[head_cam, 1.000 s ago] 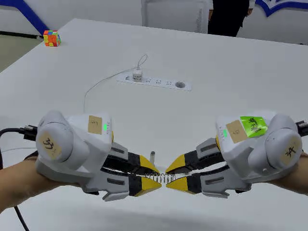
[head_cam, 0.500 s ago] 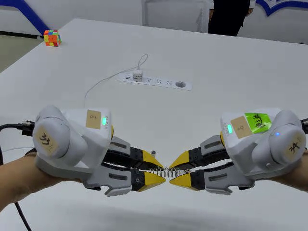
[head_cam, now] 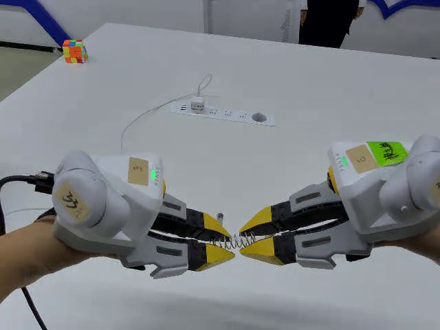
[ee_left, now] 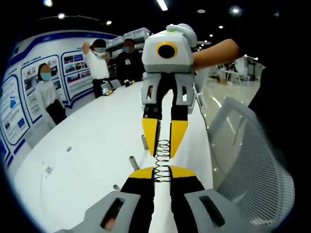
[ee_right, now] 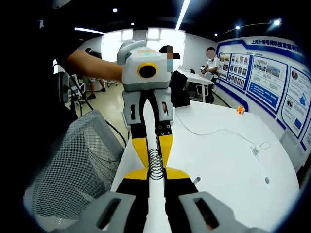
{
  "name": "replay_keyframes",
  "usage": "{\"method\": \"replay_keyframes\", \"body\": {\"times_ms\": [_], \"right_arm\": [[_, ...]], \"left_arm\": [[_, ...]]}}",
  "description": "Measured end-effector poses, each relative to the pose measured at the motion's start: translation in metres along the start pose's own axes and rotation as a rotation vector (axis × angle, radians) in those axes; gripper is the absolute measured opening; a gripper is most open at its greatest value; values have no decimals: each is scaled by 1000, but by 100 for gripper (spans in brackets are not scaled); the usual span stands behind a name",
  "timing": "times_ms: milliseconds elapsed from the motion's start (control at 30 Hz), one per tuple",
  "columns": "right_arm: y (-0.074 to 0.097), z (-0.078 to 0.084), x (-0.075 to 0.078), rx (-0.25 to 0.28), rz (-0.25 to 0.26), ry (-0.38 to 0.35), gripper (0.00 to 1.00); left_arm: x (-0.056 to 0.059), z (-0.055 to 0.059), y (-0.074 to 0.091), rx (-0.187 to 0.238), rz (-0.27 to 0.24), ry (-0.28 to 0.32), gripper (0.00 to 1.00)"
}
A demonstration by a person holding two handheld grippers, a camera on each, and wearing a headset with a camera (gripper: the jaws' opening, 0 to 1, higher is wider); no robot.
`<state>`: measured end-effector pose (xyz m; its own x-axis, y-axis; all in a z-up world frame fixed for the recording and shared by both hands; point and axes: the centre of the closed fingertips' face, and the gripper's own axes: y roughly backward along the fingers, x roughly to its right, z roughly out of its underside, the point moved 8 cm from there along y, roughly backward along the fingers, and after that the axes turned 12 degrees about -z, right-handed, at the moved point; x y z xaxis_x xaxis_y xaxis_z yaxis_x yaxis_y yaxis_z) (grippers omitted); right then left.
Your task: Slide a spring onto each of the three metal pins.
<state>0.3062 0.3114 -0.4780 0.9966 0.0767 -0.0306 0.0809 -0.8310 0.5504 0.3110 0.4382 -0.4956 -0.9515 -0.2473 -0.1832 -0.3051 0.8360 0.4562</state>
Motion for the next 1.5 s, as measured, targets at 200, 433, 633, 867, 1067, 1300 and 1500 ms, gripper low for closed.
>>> {"method": "replay_keyframes", "body": {"times_ms": [200, 433, 633, 867, 1067, 1300, 1500], "right_arm": [[1, -5, 1, 57, 5, -27, 11], [0, -12, 0, 96, 6, -41, 11], [0, -18, 2, 134, 10, -54, 11], [-2, -22, 3, 170, 16, -71, 11], [-2, -26, 4, 195, 17, -94, 11], [-5, -29, 9, 188, 33, -96, 11], [-8, -31, 14, 180, 53, -91, 11]], "left_arm": [[-2, 2, 0, 7, -8, 34, 11], [-1, 2, 0, 14, -7, 44, 11], [-2, 0, -1, 21, -10, 49, 11], [-2, -1, -2, 34, -12, 77, 11], [-3, -1, -1, 55, -16, 112, 11], [-7, 2, 2, 68, -38, 124, 11], [-12, 4, 5, 72, -57, 128, 14]]}}
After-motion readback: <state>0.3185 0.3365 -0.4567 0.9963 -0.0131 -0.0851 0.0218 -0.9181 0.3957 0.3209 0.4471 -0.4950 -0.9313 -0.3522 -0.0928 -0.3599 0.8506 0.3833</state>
